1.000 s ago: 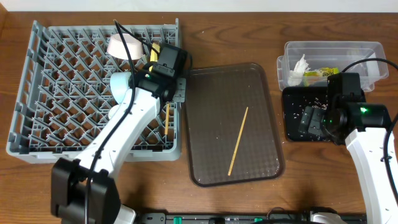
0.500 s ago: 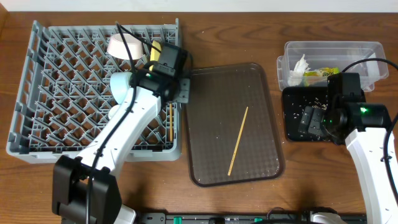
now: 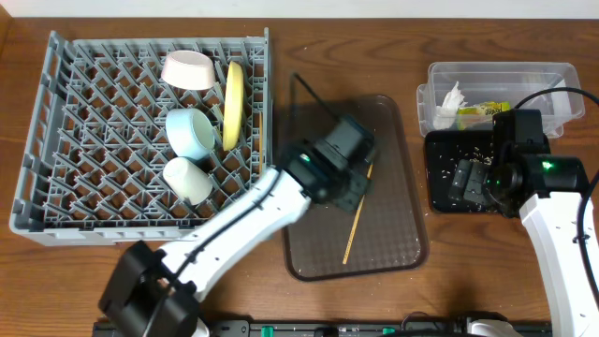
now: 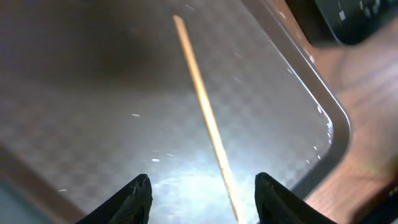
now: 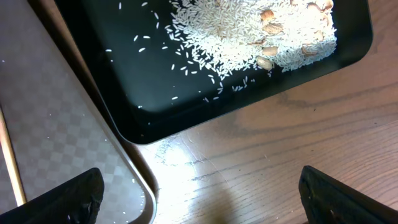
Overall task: Sort waste into correct bins and load items into the dishwasher rack
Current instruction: 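Reach the left gripper back to the remaining chopstick and grasp it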
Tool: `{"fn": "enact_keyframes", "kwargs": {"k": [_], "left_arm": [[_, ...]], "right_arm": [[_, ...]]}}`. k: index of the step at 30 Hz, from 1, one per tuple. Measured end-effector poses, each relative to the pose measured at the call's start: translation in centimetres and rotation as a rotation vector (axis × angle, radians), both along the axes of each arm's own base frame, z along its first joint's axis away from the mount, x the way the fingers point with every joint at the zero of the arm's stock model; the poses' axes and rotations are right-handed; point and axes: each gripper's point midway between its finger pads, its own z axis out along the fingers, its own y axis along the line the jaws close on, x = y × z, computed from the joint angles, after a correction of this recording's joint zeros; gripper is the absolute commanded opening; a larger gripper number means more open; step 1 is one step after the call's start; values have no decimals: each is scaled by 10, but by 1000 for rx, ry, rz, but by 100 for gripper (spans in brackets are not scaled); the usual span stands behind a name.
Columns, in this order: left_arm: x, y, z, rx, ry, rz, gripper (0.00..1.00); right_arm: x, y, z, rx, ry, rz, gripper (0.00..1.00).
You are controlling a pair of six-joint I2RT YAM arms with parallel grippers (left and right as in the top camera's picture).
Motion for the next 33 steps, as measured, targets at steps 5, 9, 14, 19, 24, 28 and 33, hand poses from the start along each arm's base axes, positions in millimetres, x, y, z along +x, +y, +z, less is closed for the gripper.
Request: {"fn": "enact_keyframes", "kwargs": {"k": [5,9,14,19,24,28,33], "left_arm": [[-24,-20,-37,73,59,-75,56],[-37,-32,-74,132,104,-119,56],[-49,-38,-112,191,148,-152,56],[-50,-40,-121,204,157,-157,56],[-49,-40,-122,208,157,-150,46],[-46,-38,-123,217,150,-135,25],[-43,-35,-124,236,134,-124,9]], "right_arm": [[0,0,0,3,2,1,98],[0,1,0,3,2,1,98],[0,1,0,3,2,1,98],[-1,1,0,4,3,1,98],[-1,1,0,6,3,1,98],[-1,1,0,6,3,1,99],[0,1,0,6,2,1,99]]}}
